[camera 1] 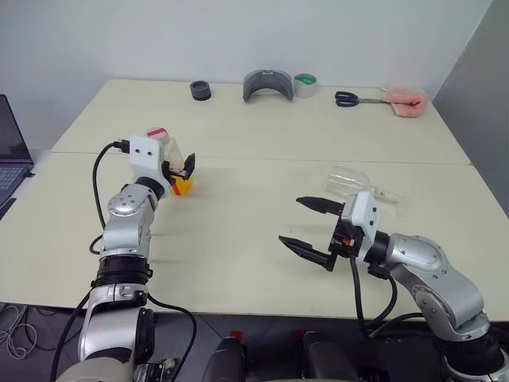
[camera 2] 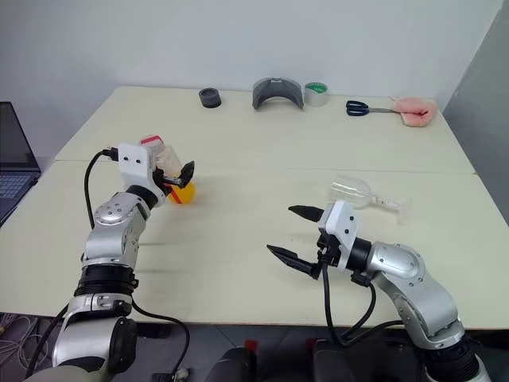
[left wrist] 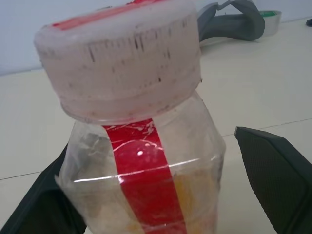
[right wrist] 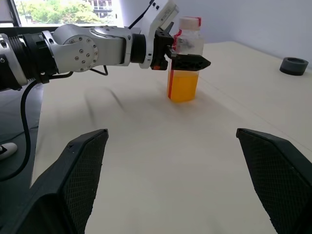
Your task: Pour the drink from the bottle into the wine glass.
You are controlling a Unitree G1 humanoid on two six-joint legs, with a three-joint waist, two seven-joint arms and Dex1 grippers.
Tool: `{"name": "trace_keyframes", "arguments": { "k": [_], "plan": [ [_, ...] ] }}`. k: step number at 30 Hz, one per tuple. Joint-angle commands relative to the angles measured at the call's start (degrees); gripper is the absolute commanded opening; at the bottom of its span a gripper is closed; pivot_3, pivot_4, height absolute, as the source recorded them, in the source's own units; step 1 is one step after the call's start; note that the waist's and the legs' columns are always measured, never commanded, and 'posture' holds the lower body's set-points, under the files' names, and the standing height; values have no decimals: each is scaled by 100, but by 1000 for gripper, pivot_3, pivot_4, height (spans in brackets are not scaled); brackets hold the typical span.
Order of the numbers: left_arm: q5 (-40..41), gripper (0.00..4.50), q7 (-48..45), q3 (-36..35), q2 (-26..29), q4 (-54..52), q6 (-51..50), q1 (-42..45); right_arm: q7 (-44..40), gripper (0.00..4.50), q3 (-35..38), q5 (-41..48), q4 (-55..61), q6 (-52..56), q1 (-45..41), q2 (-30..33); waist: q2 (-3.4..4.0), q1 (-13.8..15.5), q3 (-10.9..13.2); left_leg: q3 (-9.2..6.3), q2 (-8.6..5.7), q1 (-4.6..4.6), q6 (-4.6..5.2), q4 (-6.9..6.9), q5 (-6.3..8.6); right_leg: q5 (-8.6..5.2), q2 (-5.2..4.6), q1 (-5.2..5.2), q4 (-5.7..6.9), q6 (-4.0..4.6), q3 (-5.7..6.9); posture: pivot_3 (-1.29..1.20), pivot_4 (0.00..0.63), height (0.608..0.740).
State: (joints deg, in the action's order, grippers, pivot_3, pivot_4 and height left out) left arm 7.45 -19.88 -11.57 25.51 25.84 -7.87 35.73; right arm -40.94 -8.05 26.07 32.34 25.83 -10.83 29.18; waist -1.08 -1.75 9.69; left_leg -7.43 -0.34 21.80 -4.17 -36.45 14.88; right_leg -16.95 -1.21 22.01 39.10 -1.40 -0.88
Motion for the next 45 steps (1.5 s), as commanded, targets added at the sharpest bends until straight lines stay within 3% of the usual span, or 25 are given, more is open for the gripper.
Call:
{"name": "trace_keyframes", "arguments": {
  "k": [1,13,16,22,24,33,45],
  "plan": [
    [-63,4472,2,5,133,-30,207,212,10,4500,44,43,127,21,-102,6,0,0,0,0,0,0,0,0,0,0,0,0,0,0,0,0,150,740],
    [-137,4472,48,0,155,61,273,269,-10,4500,32,33,110,37,-107,0,0,-3,0,0,0,1,0,-1,0,0,0,0,0,0,0,0,150,740],
    [-158,3886,111,3,137,46,247,237,-8,4500,32,25,104,30,-102,0,0,-4,0,-1,0,0,1,-1,1,0,0,0,0,0,1,0,150,740],
    [-180,2131,131,18,123,37,233,188,-25,4500,28,11,74,13,-110,3,0,-9,0,0,0,0,0,-1,0,0,0,0,1,0,0,0,150,740],
    [-187,1845,147,15,124,40,226,172,-30,4500,27,6,66,6,-111,2,0,-13,0,0,1,-1,1,-1,1,0,1,0,1,0,0,0,150,740],
    [-70,1798,196,-31,27,-119,143,14,-32,4500,13,-9,53,-14,-116,-15,0,-13,0,0,1,-1,1,-2,0,0,1,0,2,0,0,0,150,740],
    [662,1797,-502,38,-325,-1119,-419,-326,-32,4500,124,42,72,5,-224,1,0,-3,0,-2,-2,6,-1,-11,0,0,-3,0,1,0,1,0,150,740]
  ]
}}
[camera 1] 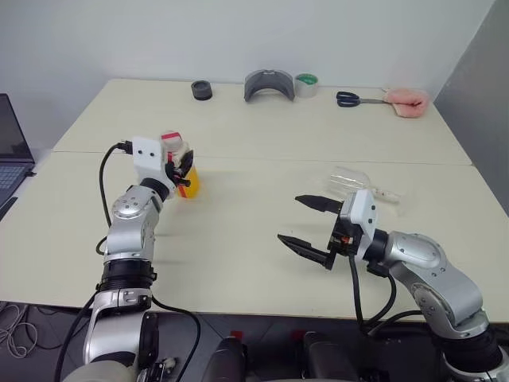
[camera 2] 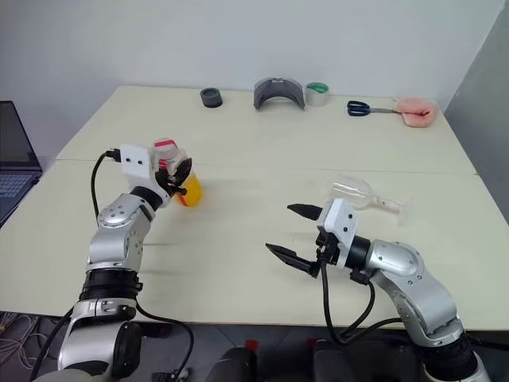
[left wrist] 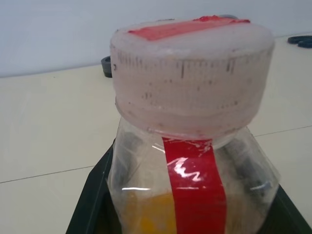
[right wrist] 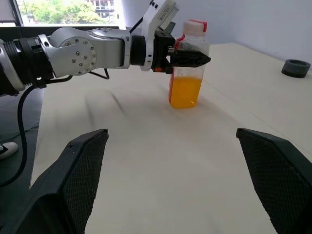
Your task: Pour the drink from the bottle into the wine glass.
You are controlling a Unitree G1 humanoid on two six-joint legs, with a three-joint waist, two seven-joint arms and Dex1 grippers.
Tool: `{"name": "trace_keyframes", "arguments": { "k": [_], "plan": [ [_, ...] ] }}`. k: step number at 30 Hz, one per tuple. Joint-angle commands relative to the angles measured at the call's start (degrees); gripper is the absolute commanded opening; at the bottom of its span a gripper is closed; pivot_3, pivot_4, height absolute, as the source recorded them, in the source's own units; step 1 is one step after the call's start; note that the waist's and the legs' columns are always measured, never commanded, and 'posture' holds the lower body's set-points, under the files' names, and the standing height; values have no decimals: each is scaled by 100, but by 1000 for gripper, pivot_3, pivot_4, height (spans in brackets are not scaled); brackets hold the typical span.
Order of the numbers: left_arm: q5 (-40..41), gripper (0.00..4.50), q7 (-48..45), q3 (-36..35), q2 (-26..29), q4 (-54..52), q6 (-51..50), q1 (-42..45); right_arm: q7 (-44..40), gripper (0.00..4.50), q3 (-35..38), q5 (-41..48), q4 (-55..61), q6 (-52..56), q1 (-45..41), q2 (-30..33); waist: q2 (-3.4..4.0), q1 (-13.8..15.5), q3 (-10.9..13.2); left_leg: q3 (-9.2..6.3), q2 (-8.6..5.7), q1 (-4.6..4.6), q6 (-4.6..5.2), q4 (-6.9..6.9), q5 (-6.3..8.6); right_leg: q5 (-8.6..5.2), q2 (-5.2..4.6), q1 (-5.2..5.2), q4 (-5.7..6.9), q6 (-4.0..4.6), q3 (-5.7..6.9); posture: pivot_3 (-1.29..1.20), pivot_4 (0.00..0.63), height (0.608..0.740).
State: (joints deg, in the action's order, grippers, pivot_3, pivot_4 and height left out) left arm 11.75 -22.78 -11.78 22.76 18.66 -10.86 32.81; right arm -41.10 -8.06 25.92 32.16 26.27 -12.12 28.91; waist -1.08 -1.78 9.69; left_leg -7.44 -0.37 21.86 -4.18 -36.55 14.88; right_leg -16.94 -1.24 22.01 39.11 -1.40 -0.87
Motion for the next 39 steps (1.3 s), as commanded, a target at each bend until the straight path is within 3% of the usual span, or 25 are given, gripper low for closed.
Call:
{"name": "trace_keyframes", "arguments": {
  "k": [1,10,24,39],
  "plan": [
    [259,1797,-244,68,-62,-450,-156,-53,-11,4500,133,61,92,-36,-97,30,0,0,0,0,0,0,0,-1,0,0,0,0,0,0,0,0,150,740],
    [718,1796,-883,283,-270,-1014,-525,-209,144,4500,410,117,262,62,126,115,0,7,0,0,-1,4,0,-7,0,0,0,0,0,-1,0,0,150,740],
    [468,1796,-1641,1073,-382,-1007,-72,-126,493,4500,734,278,512,261,287,135,0,6,0,1,0,3,4,-7,2,1,2,0,1,-2,-2,0,150,740],
    [575,1787,-4139,1990,-636,51,673,893,1804,4500,902,1392,1162,1865,-696,-168,0,-12,1,3,1,5,16,-9,9,1,7,0,1,-2,-2,0,150,740]
  ]
}}
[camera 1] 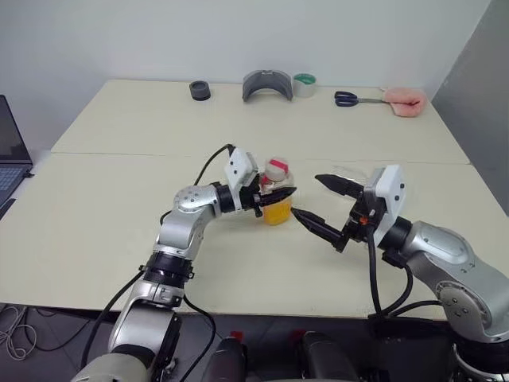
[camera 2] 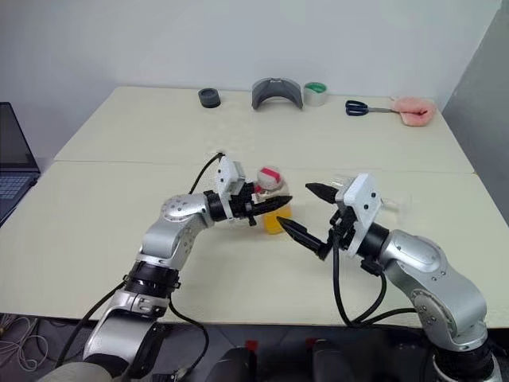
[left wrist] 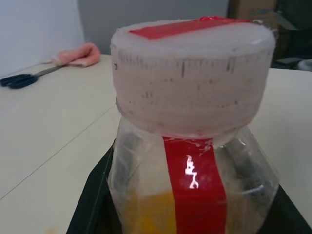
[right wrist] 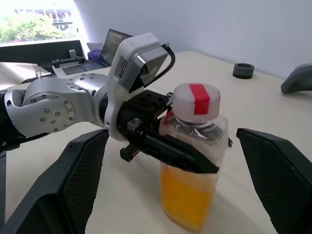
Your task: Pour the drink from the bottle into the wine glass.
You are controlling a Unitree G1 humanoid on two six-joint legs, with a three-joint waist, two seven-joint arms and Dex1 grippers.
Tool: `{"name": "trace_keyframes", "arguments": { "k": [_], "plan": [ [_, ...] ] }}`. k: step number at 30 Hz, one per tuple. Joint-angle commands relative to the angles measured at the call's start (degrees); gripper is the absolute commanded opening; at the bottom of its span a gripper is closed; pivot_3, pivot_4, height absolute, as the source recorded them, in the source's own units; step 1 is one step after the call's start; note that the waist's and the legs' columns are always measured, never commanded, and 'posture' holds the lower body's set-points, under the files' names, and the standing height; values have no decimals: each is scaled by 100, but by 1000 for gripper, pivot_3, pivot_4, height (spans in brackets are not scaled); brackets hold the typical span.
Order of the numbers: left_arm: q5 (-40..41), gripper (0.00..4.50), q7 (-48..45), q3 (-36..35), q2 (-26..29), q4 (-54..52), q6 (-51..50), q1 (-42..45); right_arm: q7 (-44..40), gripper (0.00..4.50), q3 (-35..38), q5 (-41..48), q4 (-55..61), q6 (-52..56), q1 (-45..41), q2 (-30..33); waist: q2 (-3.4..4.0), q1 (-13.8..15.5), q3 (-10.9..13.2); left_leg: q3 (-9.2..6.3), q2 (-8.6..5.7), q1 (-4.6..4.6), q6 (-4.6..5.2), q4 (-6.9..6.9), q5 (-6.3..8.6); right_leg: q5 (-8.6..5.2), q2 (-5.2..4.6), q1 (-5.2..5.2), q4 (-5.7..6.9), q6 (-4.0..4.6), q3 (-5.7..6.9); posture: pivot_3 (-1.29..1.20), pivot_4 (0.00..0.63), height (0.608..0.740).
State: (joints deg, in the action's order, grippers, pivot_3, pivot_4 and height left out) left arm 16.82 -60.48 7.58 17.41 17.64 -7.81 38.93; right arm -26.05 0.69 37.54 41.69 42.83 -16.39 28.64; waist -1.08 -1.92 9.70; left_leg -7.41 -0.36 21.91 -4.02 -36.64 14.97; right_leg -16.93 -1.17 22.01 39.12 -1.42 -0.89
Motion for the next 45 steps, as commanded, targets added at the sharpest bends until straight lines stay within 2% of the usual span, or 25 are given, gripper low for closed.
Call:
{"name": "trace_keyframes", "arguments": {
  "k": [1,7,13,23,27,32,33,39,41,45],
  "plan": [
    [57,1787,-458,71,-145,281,447,354,397,4500,5,269,173,279,-373,-224,0,4,0,0,-1,0,0,0,0,0,0,0,0,0,0,0,150,740],
    [-67,1787,-829,178,-376,817,857,667,778,4500,-484,-290,-264,394,-965,-423,1,-8,0,0,-2,4,1,-1,1,0,-2,2,0,0,-1,0,150,740],
    [-151,1787,-997,140,-413,1020,1049,724,907,4500,-814,-830,-624,157,-1200,-642,1,-11,0,1,-2,7,3,-1,1,1,0,8,0,-2,-2,0,150,740],
    [-173,1786,-964,64,-413,1050,1059,729,914,4500,-801,-1175,-897,-103,-1214,-864,1,-7,1,-3,-2,10,3,-2,1,1,-1,10,1,-2,0,0,150,740],
    [-176,1778,-961,53,-405,1006,1032,699,900,3624,-838,-1272,-950,-177,-1171,-877,1,-4,0,-4,-2,10,3,-2,1,1,-1,10,1,-2,0,0,150,740],
    [-176,1768,-965,62,-388,980,1014,682,882,1965,-889,-1512,-1050,-315,-1145,-906,2,-14,1,-2,-2,12,3,-2,1,1,-1,12,1,-2,-1,0,150,740],
    [-176,1767,-962,63,-385,977,1012,682,867,1821,-899,-1545,-1061,-331,-1136,-904,2,-16,1,-2,-2,12,3,-2,1,1,-1,13,2,-2,-2,0,150,740],
    [-160,1767,-957,59,-358,927,970,673,676,1834,-964,-1599,-1077,-456,-1069,-871,2,-16,1,-2,-3,12,3,-3,1,2,-1,14,5,-2,-1,0,150,740],
    [-152,1766,-988,66,-342,913,948,685,283,1834,-947,-1475,-1183,-645,-1100,-769,2,-15,1,-2,-3,12,3,-3,1,2,-1,14,5,-2,-1,0,150,740],
    [-124,1765,-1122,90,-320,899,885,732,-1118,1834,-903,-1238,-1792,-1334,-1265,-263,1,-13,1,0,-4,11,3,-5,1,2,-1,12,4,-2,0,0,150,740]
  ]
}}
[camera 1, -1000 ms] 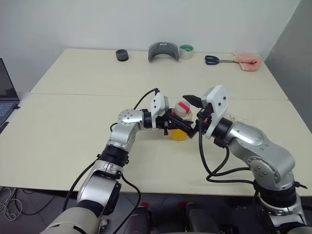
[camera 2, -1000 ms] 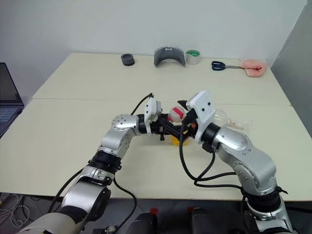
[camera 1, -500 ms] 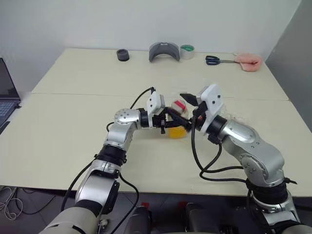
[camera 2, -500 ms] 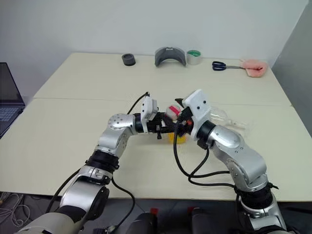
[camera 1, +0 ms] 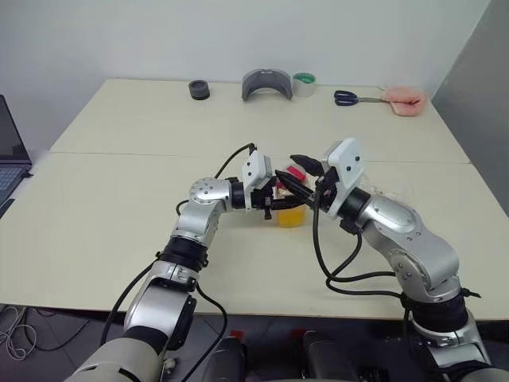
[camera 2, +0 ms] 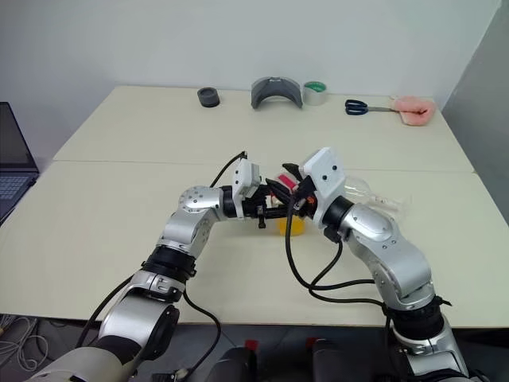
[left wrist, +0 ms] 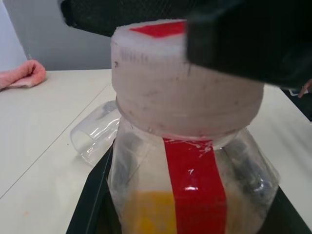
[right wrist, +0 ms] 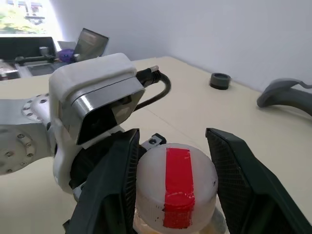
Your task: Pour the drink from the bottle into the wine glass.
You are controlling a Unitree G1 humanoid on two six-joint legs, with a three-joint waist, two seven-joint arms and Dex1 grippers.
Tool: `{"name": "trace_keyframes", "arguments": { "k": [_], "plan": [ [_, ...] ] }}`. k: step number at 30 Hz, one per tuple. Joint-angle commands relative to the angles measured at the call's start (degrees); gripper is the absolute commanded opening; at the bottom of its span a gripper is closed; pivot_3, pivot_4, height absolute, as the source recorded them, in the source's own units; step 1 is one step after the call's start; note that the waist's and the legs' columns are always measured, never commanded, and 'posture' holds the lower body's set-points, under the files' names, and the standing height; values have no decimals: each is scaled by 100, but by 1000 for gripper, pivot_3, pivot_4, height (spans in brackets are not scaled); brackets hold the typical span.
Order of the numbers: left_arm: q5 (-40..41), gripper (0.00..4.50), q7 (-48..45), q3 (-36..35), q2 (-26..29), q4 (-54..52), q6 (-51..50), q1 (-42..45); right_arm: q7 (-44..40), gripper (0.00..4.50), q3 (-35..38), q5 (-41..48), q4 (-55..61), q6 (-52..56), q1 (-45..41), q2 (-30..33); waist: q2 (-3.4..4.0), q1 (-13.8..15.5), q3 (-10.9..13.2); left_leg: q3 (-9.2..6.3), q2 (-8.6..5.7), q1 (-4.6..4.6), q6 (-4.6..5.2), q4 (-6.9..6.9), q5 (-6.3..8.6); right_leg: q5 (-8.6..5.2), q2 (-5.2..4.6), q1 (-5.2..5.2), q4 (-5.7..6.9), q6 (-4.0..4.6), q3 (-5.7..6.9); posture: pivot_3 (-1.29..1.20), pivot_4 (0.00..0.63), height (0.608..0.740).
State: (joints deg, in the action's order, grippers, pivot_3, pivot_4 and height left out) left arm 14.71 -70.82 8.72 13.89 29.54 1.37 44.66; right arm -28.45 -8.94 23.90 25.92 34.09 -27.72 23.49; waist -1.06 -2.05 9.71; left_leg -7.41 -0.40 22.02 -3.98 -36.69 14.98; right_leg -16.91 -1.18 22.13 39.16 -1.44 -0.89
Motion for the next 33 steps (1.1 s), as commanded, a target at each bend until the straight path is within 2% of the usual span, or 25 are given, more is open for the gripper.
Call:
{"name": "trace_keyframes", "arguments": {
  "k": [1,2,4,7,10,12,16,18,20,24,28,33],
  "plan": [
    [88,1765,-132,-15,38,-285,-38,174,-1196,1834,46,138,-419,-581,-226,385,0,-2,0,0,0,0,0,0,0,0,0,0,0,0,0,0,150,740],
    [90,1765,-210,-1,50,-287,-14,213,-1877,1834,-21,135,-959,-719,-577,650,2,-9,2,1,1,0,0,-1,0,0,1,0,0,0,0,0,150,740],
    [95,1764,-285,6,59,-275,16,277,-2720,1834,-100,143,-1766,-855,-1128,935,8,-44,10,7,-1,-2,1,-8,0,2,1,-1,4,-4,-4,0,150,740],
    [90,1763,-233,-17,24,-219,41,349,-3107,1834,-40,262,-2471,-774,-1650,910,7,-82,11,2,4,-2,2,-8,0,3,5,-1,3,-5,0,0,150,740],
    [86,1762,-172,-26,2,-235,36,331,-3255,1834,-43,276,-2457,-592,-1655,995,8,-87,11,-1,2,0,1,-5,0,3,1,-1,0,-3,0,0,150,740],
    [90,1762,-137,-31,-7,-294,0,278,-3113,2594,96,299,-2220,-597,-1524,992,8,-84,11,-1,-2,14,0,-9,0,4,-6,6,-4,-4,0,0,150,740],
    [102,1762,-84,-43,-11,-372,-80,216,-2404,3826,599,495,-1492,-308,-1235,904,13,-65,14,-7,-7,39,-1,-26,-1,7,-13,17,-3,-9,3,0,150,740],
    [104,1762,-21,-61,-28,-352,-112,220,-1977,4492,860,745,-753,95,-981,894,14,-40,15,-11,-7,41,-1,-27,-1,8,-13,17,-3,-11,5,0,150,740],
    [106,1762,6,-69,-33,-320,-127,235,-1558,4500,1018,979,-99,474,-710,825,14,-31,15,-14,-5,41,-1,-27,-1,8,-11,17,-4,-11,7,0,150,740],
    [130,1762,125,-122,-80,-176,-214,320,-186,4500,805,598,1264,891,253,415,15,-20,15,-20,-3,42,0,-22,-1,8,-8,15,-6,-11,9,0,150,740],
    [141,1762,141,-162,-105,-79,-255,404,979,4500,421,-116,1525,841,528,-257,16,-48,15,-8,-5,38,0,-26,0,9,-6,19,4,-14,-1,0,150,740],
    [134,1762,139,-170,-112,21,-243,476,1677,4500,39,-798,1473,643,618,-704,16,-48,15,-12,-3,38,-5,-24,-3,9,-2,18,0,-14,3,0,150,740]
  ]
}}
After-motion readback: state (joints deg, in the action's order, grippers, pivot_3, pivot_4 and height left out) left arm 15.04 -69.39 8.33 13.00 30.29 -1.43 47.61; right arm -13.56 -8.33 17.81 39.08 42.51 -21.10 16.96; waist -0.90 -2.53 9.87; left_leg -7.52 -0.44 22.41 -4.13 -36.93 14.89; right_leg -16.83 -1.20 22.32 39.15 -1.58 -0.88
